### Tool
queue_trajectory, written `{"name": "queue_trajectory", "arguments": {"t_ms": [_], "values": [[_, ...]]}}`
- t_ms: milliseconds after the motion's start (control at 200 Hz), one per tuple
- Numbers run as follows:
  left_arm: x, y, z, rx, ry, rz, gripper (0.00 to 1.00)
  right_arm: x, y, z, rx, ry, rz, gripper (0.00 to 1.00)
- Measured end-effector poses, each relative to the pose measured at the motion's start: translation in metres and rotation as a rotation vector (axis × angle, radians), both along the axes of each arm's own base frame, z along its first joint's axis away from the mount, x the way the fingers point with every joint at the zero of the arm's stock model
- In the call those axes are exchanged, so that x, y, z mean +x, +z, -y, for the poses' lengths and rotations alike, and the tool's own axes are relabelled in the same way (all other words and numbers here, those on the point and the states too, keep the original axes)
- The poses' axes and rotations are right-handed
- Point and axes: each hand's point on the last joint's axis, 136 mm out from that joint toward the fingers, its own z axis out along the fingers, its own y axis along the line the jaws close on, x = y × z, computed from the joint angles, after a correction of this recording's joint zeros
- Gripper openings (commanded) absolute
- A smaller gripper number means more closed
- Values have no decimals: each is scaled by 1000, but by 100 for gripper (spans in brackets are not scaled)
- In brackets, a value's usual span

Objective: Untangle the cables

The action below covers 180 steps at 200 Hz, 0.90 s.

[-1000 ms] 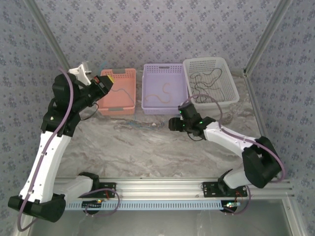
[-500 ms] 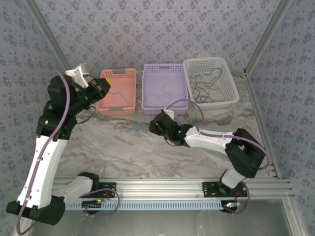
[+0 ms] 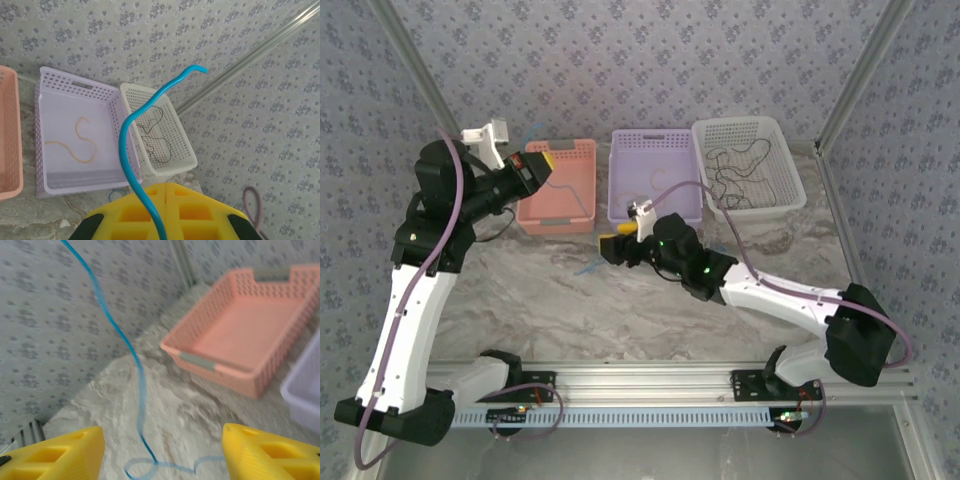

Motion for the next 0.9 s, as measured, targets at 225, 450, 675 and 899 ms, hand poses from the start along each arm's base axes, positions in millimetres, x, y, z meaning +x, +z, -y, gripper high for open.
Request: {"name": "queue_trajectory", "arguments": {"t_ms": [225,450,675,899], "values": [[2,-9,14,14,-92,-17,0,6,88,-21,41,61,192,67],[3,-19,24,22,-154,-36,0,13,119,-50,30,134,262,66],[2,-22,29,33,-195,-34,0,8,87,-68,-40,230,219,59],[5,-32,31,39,-209,-55,0,14,87,-75,-55,252,216,7]]}}
